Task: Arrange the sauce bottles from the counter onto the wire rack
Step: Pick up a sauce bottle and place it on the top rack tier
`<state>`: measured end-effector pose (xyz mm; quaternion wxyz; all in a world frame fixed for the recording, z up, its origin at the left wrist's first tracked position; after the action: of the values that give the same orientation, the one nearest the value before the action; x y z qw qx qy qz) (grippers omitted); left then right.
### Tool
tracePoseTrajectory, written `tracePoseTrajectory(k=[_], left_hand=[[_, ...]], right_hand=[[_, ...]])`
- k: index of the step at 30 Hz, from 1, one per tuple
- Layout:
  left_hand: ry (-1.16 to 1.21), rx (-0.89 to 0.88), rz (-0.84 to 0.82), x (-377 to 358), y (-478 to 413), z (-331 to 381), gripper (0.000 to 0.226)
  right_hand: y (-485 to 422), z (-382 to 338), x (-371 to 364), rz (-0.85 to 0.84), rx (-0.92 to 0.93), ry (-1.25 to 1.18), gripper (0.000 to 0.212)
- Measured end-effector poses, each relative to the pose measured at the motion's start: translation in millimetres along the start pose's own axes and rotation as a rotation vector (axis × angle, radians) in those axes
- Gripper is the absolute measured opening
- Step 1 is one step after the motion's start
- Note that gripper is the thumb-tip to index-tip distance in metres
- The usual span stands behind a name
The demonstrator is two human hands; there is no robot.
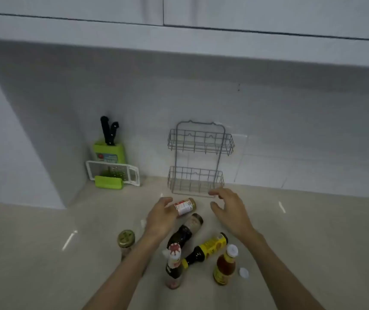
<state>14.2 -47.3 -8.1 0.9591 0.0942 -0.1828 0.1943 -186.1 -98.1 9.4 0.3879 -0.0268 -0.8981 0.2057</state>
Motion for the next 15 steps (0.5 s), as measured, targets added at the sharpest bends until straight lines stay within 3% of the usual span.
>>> tracePoseTrajectory(k=[3,7,11,15], left_hand=[[-0.024,0.102,0.027,-12.2,-15.5,-14.2,0.032],[0.091,0.329,0.095,-17.3,-42.4,-43.6,0.058],[0.102,0.487,0.156,-16.4,-77.2,-69.8,0.055],[0.021,0.552,0.049,-12.5,-117.3,-76.5,0.045]], right_hand=[[-12.2,24.1,-32.3,-0.228,-0.026,0.068,0.038],[-25.6,42.6,-75.0,-0.483,-0.053,0.154,0.048],[-44.3,48.1,-111.9,-0.567,-0.028,0.207,0.054],[-62.4,46.0,-143.7,-0.603,-0.001,0.255,0.061]])
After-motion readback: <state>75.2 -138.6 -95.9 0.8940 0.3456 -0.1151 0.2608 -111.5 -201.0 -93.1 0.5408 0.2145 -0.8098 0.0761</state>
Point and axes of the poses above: each hand's wrist, its own y-axis away from the middle knuckle, its own x-axis out of the back of the hand, z = x × y, the point moved 5 cm from there along -y, towards the middle knuckle, and after that the axes turned 8 degrees about z, right-handed, at the moved point
